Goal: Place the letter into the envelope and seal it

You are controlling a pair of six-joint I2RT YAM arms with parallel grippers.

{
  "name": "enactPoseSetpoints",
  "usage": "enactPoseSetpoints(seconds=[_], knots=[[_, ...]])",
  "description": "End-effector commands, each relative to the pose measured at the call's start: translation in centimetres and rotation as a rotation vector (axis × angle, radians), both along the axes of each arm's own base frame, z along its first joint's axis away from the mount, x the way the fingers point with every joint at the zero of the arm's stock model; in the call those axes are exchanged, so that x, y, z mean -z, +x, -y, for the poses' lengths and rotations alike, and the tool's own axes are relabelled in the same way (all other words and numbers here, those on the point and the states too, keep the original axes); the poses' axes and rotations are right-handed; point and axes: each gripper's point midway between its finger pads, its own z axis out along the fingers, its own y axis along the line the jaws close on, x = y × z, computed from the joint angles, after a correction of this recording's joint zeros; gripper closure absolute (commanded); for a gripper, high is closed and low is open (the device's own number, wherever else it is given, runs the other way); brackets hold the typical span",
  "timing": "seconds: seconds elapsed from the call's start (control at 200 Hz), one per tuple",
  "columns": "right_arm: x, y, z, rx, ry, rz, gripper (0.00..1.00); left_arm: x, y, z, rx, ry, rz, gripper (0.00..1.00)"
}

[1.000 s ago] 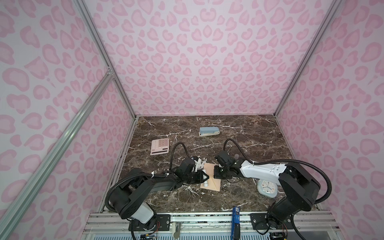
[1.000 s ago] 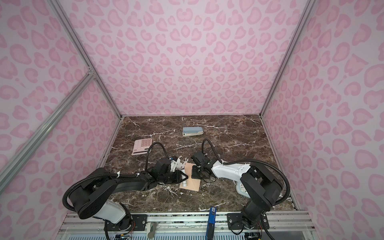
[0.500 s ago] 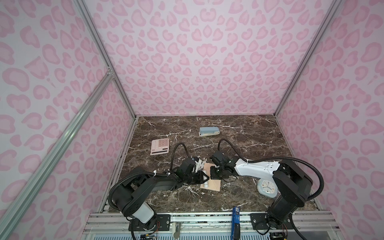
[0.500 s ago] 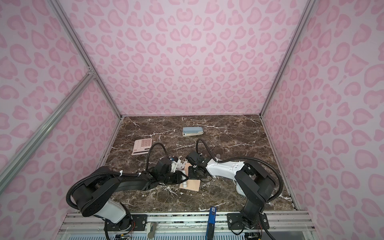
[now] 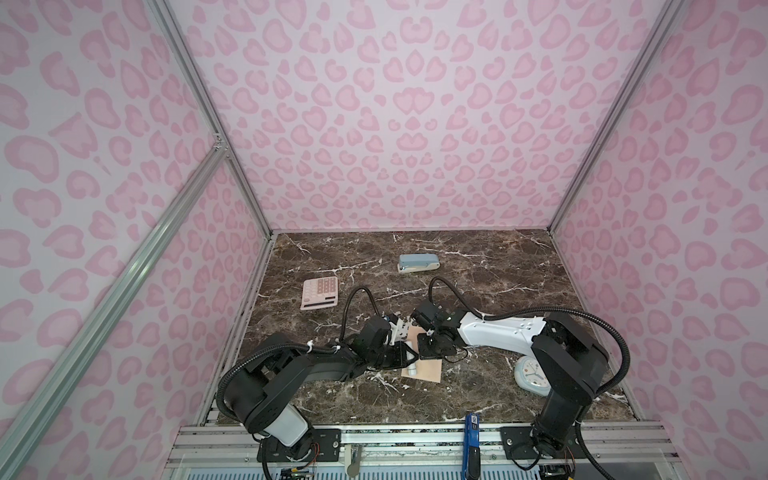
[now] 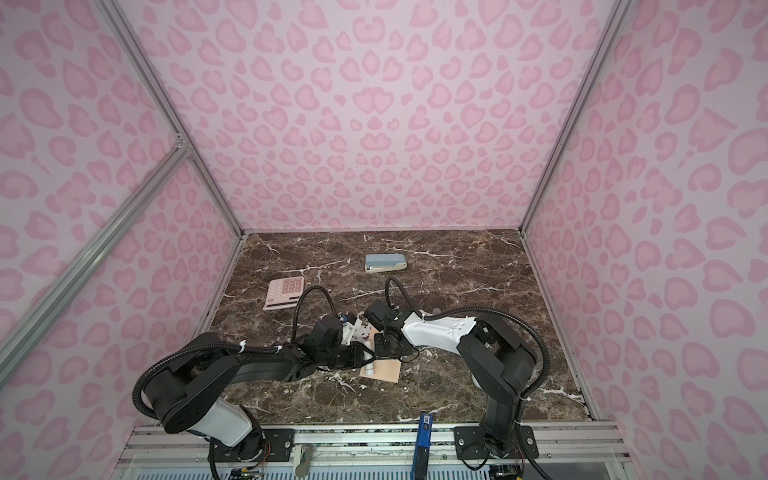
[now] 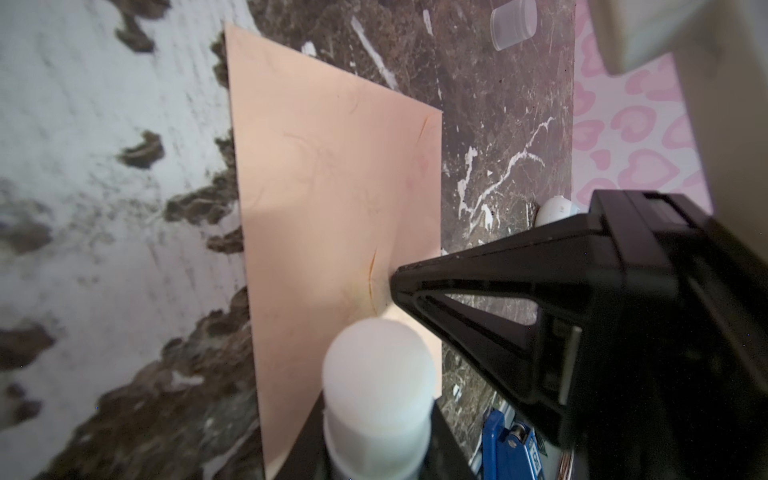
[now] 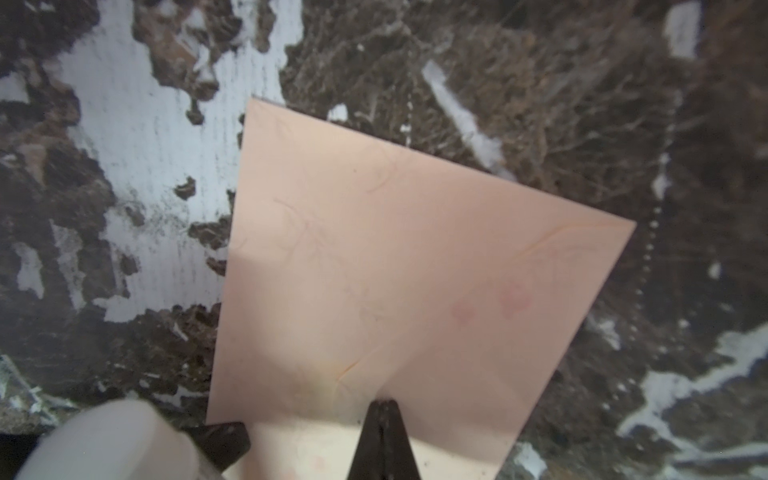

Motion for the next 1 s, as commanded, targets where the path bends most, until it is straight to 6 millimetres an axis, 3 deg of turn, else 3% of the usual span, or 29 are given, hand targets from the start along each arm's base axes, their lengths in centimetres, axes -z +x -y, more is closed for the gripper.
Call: enactPoseSetpoints(seconds=[0.0, 0.325, 0.715, 0.995], knots=[[1.2, -1.0, 1.2, -0.007, -0.072, -0.051, 1.0, -0.3, 0.2, 0.2, 0.004, -0.018, 0.021, 0.96], [2.3, -1.8, 1.0, -0.03, -0.135, -0.115, 0.98, 0.2, -0.1, -0.1, 0.004, -0.005, 0.01, 0.96], [3.0, -2.1, 1.2, -0.021, -0.147, -0.131, 0.84, 0.3, -0.1, -0.2, 0.009, 0.003, 0.009, 0.96], [3.4, -2.3, 1.5, -0.018, -0.166, -0.14, 0.81, 0.3, -0.2, -0.2, 0.011, 0.006, 0.008, 0.96]])
